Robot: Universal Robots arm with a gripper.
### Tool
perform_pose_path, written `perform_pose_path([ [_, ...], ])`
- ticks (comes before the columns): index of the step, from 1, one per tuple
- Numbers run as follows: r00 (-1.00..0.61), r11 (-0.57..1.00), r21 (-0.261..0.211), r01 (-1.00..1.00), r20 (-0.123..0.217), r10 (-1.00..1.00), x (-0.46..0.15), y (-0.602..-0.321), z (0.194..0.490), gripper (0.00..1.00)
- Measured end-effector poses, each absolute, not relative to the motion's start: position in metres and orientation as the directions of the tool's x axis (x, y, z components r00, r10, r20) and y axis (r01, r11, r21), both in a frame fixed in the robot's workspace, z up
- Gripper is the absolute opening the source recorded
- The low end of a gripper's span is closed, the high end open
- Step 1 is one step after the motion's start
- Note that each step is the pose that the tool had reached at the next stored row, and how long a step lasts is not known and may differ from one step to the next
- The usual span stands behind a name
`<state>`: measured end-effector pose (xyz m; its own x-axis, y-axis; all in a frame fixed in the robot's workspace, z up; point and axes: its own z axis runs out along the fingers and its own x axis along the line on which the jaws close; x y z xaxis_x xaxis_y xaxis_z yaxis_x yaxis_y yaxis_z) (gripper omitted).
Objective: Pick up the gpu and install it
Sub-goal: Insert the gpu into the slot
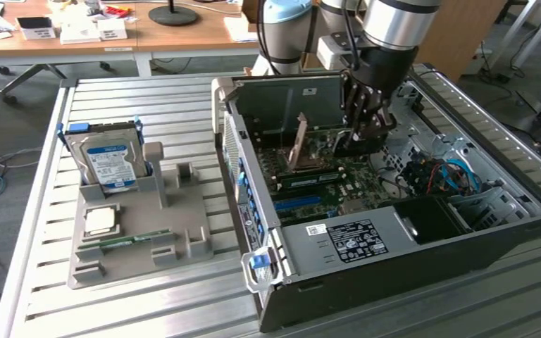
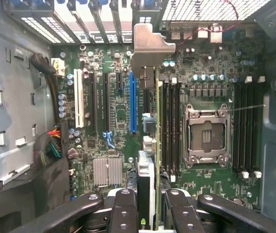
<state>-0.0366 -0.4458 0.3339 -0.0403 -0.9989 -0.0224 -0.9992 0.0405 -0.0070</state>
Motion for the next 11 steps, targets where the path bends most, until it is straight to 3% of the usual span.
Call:
perform_pose_path([
  [11,-0.040,0.040,-0.008,-0.999,-0.022,-0.999,-0.0426,-0.4460,0.3324,0.27],
])
